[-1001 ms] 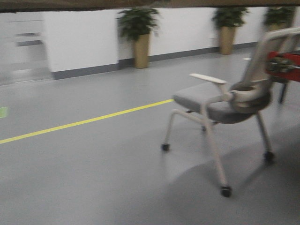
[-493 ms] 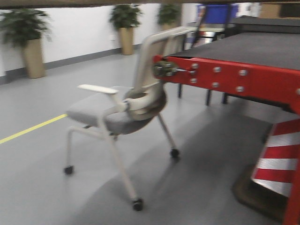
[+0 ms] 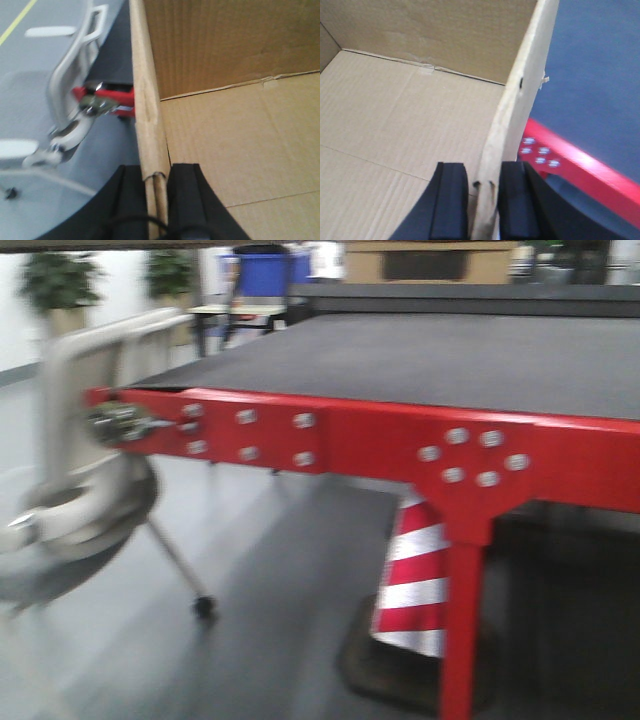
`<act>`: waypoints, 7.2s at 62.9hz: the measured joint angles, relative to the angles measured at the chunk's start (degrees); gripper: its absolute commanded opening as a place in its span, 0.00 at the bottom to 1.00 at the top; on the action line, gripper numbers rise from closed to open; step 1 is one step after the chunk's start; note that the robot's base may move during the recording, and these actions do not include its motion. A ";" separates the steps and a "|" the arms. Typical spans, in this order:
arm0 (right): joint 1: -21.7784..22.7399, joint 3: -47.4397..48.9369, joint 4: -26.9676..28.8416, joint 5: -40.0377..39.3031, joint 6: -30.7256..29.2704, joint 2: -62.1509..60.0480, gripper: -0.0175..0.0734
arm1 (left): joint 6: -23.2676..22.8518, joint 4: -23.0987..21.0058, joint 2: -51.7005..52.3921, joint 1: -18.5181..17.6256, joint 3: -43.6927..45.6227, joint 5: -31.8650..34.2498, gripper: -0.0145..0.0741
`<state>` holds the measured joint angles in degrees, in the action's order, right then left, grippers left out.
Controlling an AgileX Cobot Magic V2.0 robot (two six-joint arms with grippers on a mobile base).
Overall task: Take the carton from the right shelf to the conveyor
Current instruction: 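Hold the carton and align the base facing the grey conveyor belt, then lower the carton onto the grey conveyor belt with both grippers, then open both grippers and withdraw them from the carton walls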
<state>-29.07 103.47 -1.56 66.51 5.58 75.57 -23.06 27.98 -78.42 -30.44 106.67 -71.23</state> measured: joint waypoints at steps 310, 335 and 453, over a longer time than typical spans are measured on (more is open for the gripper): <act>11.29 2.77 0.03 -8.50 -0.64 15.34 0.11 | 0.15 -2.96 3.63 16.31 -22.53 29.93 0.17; 21.34 -26.42 -0.66 -19.68 -0.64 1.24 0.11 | 0.15 -8.38 20.26 29.79 -54.04 41.57 0.17; 21.34 -78.81 -2.20 -50.80 -0.89 -65.31 0.11 | 3.66 -10.33 59.73 29.88 -77.85 49.34 0.17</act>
<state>-7.73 24.66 -3.76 15.70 4.69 10.26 -19.40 17.65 -18.70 -0.57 28.83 -21.89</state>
